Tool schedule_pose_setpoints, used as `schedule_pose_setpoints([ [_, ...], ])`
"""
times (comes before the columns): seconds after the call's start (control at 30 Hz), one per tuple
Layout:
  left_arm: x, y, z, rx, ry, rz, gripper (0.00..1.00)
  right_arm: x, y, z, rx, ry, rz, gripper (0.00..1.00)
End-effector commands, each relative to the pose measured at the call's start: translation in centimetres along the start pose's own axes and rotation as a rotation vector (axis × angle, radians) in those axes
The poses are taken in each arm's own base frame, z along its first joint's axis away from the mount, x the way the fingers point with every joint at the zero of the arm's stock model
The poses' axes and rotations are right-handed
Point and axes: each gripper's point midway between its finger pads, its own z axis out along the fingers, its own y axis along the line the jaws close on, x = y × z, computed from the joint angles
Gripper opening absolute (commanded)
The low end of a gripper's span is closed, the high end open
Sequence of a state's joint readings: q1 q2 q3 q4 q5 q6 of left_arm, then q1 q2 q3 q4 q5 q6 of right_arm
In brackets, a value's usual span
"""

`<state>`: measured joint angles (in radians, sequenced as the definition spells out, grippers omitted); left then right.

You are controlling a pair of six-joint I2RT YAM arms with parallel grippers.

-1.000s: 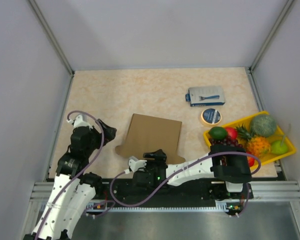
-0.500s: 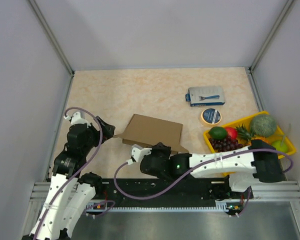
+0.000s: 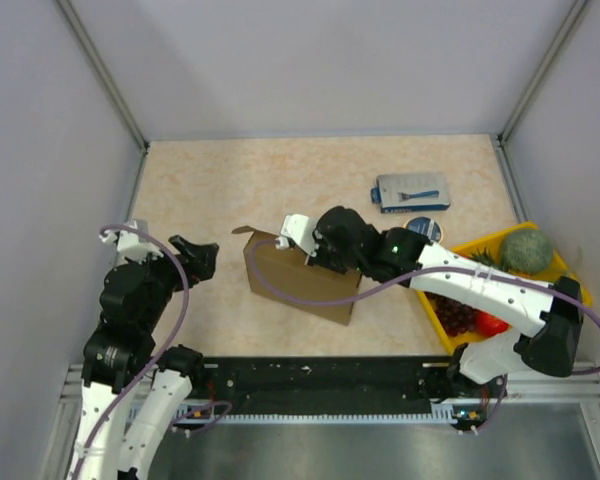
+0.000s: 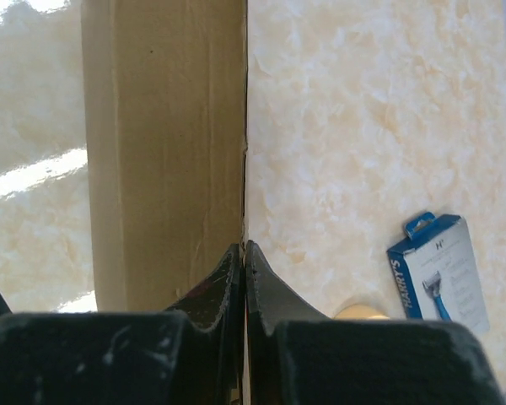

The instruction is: Fold the paper box

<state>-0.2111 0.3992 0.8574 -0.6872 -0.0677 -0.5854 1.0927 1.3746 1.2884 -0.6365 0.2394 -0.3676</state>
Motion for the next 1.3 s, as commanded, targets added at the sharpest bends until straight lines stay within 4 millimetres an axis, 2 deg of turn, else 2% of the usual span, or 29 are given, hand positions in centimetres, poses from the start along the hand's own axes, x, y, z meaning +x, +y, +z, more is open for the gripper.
schedule_pose_setpoints([
  [0.0,1.6,-3.7,1.2,0.243,0.097,0.171,0.91,-0.8,0.1,0.5,-0.197,-0.041,0.003,0.01],
  [0.1,2.7,-4.8,2.6,0.328,0.164,0.236,0.90,-0.4,-0.6,1.3,-0.209,-0.032,-0.024,0.01],
  [0.17,3.4,-4.4,3.8,0.308,0.205,0.255,0.88,-0.4,-1.0,1.5,-0.221,-0.029,-0.053,0.02],
  [0.2,3.0,-4.7,4.3,0.329,0.183,0.299,0.87,-0.2,-0.9,1.8,-0.234,-0.026,-0.060,0.02],
  [0.23,3.9,-5.1,4.8,0.377,0.226,0.326,0.83,-0.3,-1.1,1.9,-0.241,-0.032,-0.062,0.03],
  [0.27,3.2,-5.4,5.1,0.376,0.218,0.348,0.80,-0.3,-0.9,1.9,-0.261,-0.042,-0.069,0.03],
  [0.33,2.9,-4.0,6.6,0.300,0.228,0.410,0.75,0.1,-1.4,2.0,-0.268,-0.043,-0.070,0.03],
  [0.37,2.8,-4.0,7.0,0.307,0.229,0.444,0.75,0.0,-1.0,1.9,-0.298,-0.057,-0.074,0.03],
  [0.43,2.9,-4.1,8.0,0.341,0.233,0.539,0.80,0.4,-1.2,2.0,-0.309,-0.061,-0.082,0.02],
  [0.53,3.1,-2.8,9.0,0.289,0.256,0.597,0.83,0.5,-1.5,2.0,-0.320,-0.070,-0.084,0.02],
  [0.63,3.3,-2.8,9.5,0.303,0.261,0.634,0.83,0.2,-1.8,1.7,-0.335,-0.091,-0.089,0.01],
  [0.77,2.4,-3.3,9.9,0.330,0.218,0.685,0.79,-0.5,-1.8,1.0,-0.350,-0.119,-0.099,0.00],
  [0.87,3.0,-4.4,9.9,0.406,0.259,0.689,0.68,-0.6,-2.0,0.7,-0.339,-0.125,-0.104,0.00],
  [0.9,3.6,-5.2,9.5,0.462,0.283,0.681,0.58,-0.7,-1.9,0.6,-0.339,-0.127,-0.105,0.00],
  [1.03,4.5,-5.7,9.2,0.511,0.340,0.653,0.48,-0.7,-2.2,0.6,-0.327,-0.126,-0.105,0.00],
  [1.27,5.1,-5.6,8.4,0.506,0.374,0.616,0.47,-1.1,-2.9,0.2,-0.290,-0.137,-0.116,0.00],
])
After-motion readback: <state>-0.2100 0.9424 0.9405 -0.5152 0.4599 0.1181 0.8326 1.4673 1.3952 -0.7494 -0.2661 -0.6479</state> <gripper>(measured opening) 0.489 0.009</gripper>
